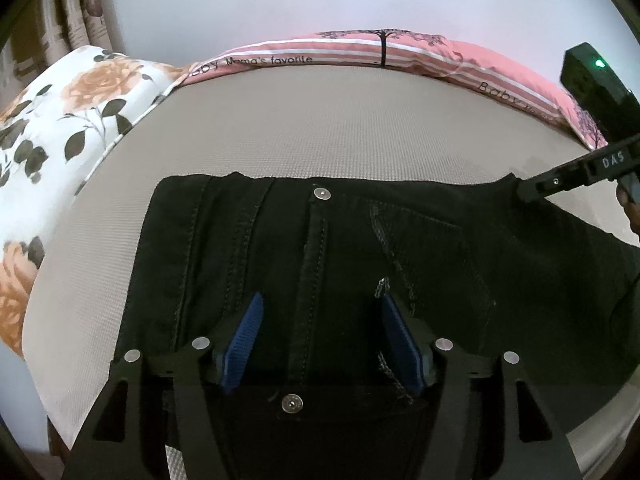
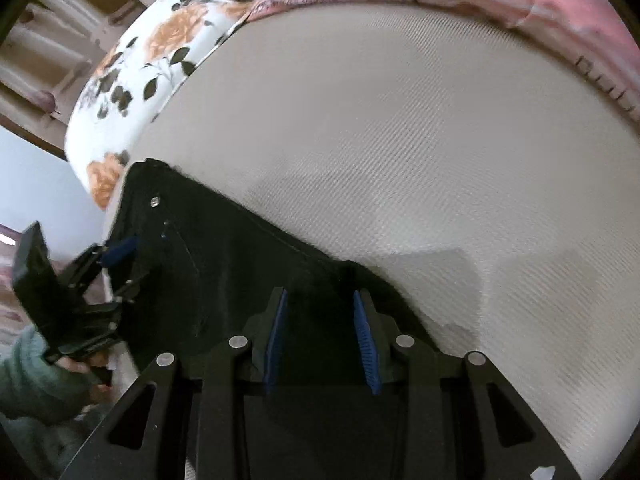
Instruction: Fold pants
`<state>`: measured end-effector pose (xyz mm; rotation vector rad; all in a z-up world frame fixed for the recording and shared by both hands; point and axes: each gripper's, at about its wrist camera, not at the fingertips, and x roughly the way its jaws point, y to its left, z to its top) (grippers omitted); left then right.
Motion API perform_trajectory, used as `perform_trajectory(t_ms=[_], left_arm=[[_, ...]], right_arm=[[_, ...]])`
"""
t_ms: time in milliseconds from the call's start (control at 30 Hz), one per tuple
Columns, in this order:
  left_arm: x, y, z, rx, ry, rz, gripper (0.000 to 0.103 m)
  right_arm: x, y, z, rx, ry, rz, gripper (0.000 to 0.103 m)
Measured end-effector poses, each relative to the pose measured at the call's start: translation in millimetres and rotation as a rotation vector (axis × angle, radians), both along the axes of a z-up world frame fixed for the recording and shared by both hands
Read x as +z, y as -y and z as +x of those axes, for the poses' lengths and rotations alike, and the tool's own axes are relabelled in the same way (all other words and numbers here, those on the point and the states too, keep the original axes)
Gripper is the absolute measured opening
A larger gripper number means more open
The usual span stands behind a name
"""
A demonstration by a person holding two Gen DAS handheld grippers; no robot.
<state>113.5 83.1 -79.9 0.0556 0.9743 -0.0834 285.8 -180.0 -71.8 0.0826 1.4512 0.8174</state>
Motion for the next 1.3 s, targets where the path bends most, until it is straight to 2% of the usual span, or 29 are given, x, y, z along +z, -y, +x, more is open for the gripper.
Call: perform_trajectory(t_ms=[67, 167, 333, 467, 533, 600, 700, 867, 933, 1033, 1133, 1200, 1300], left_arm=[[0, -1, 0, -0.001, -0.002, -0.005, 0.064], [0, -2, 0, -0.003, -0.001, -0.011, 0.065], [-4, -3, 0, -0.011, 0.008, -0.018, 0.067], [-4, -2, -1, -0.015, 0.011, -0.007, 0.067], [-2, 0, 0, -0.008, 0.007, 0.006, 0.067], [4, 7, 1, -0.015, 0.013, 0.028, 0.067], [25, 23, 1, -0.06, 0.065, 0.016, 0.067], [40, 62, 18, -0.181, 0.087, -0.054, 0.068], [40, 81, 28, -0.22, 0.08, -0.065, 0.068], [38, 110, 43, -0.279, 0.054, -0.126, 0.068], [25, 134, 58, -0.303, 0.009, -0.108, 0.068], [15, 143, 69, -0.313, -0.027, -0.115, 0.068], [3, 151, 82, -0.316, -0.052, -0.093, 0.068]], right_arm=[[5, 3, 4, -0.02, 0.004, 0.036, 0.01], [11, 14, 11, -0.097, 0.023, 0.103, 0.008], [-20, 5, 16, -0.136, 0.041, 0.026, 0.007], [-20, 8, 19, -0.163, 0.066, 0.013, 0.007], [-15, 3, 17, -0.159, 0.081, -0.01, 0.012], [-5, 8, 18, -0.196, 0.083, 0.003, 0.023], [25, 27, 10, -0.283, 0.174, -0.009, 0.033], [53, 70, -26, -0.37, 0.199, -0.017, 0.034], [52, 95, -46, -0.413, 0.171, -0.034, 0.034], [43, 136, -80, -0.485, 0.154, -0.124, 0.034], [31, 169, -107, -0.558, 0.127, -0.223, 0.033], [23, 183, -119, -0.599, 0.113, -0.234, 0.033], [14, 185, -124, -0.623, 0.152, -0.312, 0.033]])
